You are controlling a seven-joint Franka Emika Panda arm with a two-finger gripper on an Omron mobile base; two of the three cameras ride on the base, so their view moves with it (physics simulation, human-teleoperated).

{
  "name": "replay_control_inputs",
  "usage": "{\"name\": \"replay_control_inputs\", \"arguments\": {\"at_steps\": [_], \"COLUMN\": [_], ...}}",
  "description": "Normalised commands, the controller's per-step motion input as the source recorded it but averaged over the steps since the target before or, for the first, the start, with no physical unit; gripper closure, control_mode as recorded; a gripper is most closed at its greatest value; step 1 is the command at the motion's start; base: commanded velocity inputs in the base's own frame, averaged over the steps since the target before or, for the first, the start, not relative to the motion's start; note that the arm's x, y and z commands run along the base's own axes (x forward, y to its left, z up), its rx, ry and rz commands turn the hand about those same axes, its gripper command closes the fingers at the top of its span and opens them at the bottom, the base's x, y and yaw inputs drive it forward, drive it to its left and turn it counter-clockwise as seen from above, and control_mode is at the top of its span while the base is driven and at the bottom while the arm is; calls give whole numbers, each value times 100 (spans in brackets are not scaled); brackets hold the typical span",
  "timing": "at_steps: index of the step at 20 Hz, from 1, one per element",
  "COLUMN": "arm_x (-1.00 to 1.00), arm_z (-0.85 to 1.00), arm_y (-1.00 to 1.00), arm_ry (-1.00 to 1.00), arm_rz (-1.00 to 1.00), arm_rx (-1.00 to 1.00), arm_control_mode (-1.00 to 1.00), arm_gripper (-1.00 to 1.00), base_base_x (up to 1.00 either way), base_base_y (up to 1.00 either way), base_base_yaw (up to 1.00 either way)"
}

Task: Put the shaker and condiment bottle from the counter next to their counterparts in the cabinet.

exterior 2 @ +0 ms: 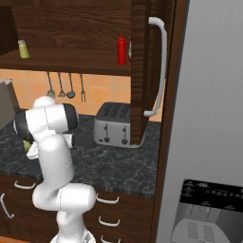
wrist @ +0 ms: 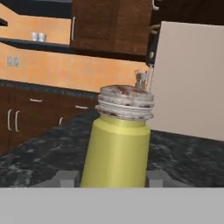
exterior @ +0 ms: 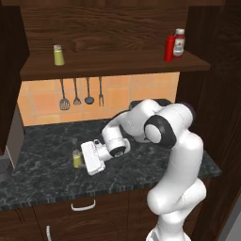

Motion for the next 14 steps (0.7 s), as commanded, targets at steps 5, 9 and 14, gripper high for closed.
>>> {"name": "replay_control_inputs", "arguments": {"at_steps": [5, 9, 14], "arm_x": [-52, -46, -27], "arm_z": [100, 100, 100], "arm_y": [-12, -13, -28], "arm_ry": [10, 0, 0], "arm_rz": [-6, -6, -22], "arm_rx": [1, -3, -15], "arm_control_mode": [-100, -100, -100], "arm_gripper": [100, 100, 100], "base_base_x": [0, 0, 0], "base_base_y": [0, 0, 0], "base_base_yaw": [0, 0, 0]}}
